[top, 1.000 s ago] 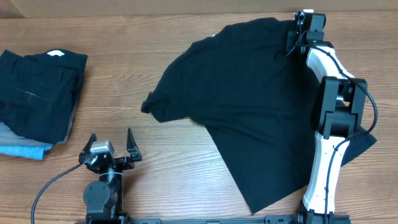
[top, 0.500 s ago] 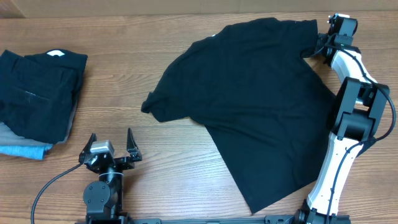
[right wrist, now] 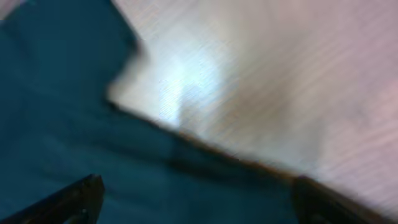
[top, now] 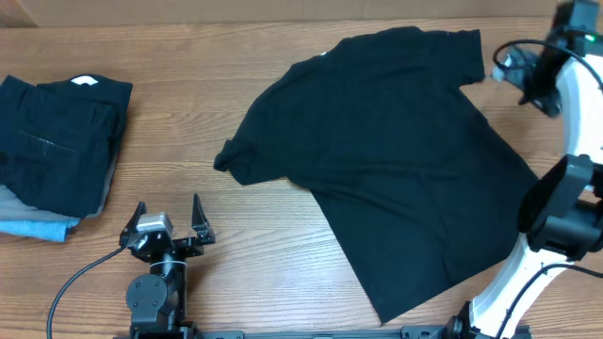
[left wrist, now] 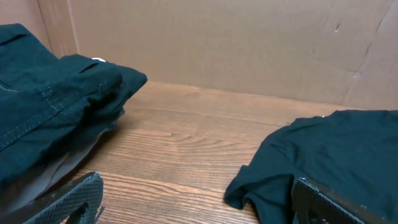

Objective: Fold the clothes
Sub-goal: 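Release the shirt and lift the right gripper away, then grasp the shirt's left collar edge with left gripper, right edge with right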

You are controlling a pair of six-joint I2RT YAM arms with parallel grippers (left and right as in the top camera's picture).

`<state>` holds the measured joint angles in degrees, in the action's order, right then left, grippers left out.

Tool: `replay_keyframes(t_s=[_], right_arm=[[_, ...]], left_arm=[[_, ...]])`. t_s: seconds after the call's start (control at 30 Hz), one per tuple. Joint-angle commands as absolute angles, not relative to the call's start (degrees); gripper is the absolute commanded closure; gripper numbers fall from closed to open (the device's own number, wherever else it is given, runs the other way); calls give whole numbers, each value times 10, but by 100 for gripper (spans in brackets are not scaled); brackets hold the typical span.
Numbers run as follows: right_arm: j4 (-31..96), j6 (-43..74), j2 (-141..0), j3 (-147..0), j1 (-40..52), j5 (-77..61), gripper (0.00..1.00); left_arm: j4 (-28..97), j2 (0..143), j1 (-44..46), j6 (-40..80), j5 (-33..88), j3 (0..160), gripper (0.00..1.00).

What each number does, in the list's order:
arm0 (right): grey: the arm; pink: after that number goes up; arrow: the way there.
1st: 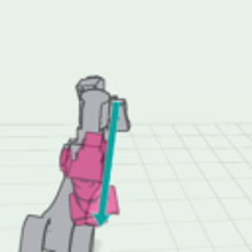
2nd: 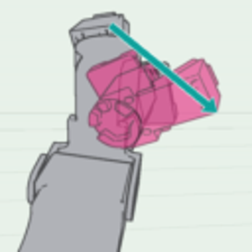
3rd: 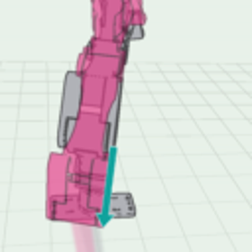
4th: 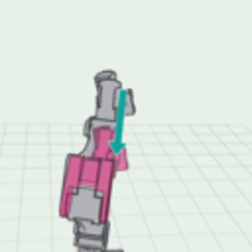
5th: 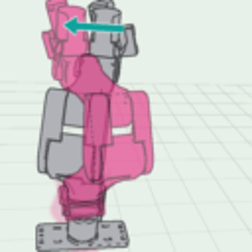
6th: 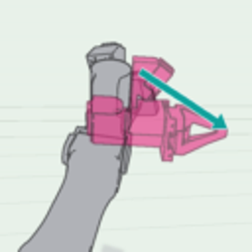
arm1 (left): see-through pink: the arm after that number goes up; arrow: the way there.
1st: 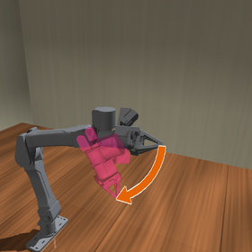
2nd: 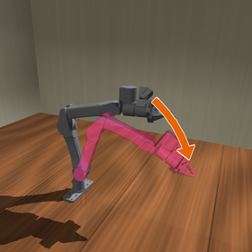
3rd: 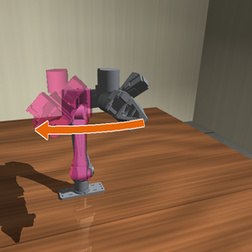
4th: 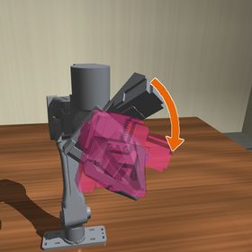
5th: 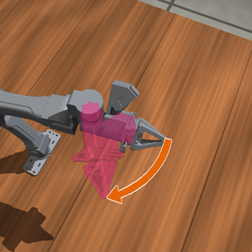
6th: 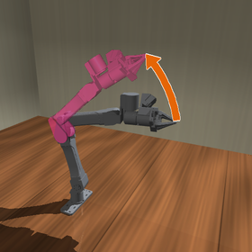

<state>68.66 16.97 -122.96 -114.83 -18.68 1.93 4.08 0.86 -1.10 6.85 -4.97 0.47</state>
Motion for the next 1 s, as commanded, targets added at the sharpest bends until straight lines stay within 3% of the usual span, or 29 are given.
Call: replay_keyframes(t_s=[0.0,0.13,0.33,0.47,0.6,0.77,0.93,0.97], right_arm=[[752,183,-1227,-1151,-215,20,0],[804,218,-1227,-1147,-228,20,0],[842,227,-1227,-1147,-222,-25,0],[841,227,-1227,-1147,-222,-25,0],[841,227,-1227,-1147,-222,-25,0],[841,227,-1227,-1147,-222,-25,0],[857,221,-1227,-1147,-222,-77,0],[861,215,-1227,-1147,-222,-90,11]], left_arm=[[23,4,-7,33,-88,3,0],[29,4,-7,32,-135,3,0],[-12,4,-7,84,137,13,0],[54,54,-7,85,164,121,0],[144,304,-7,13,216,327,0],[469,772,16,-87,228,739,0],[570,1074,20,-99,329,940,0],[566,1095,20,-99,344,940,0]])
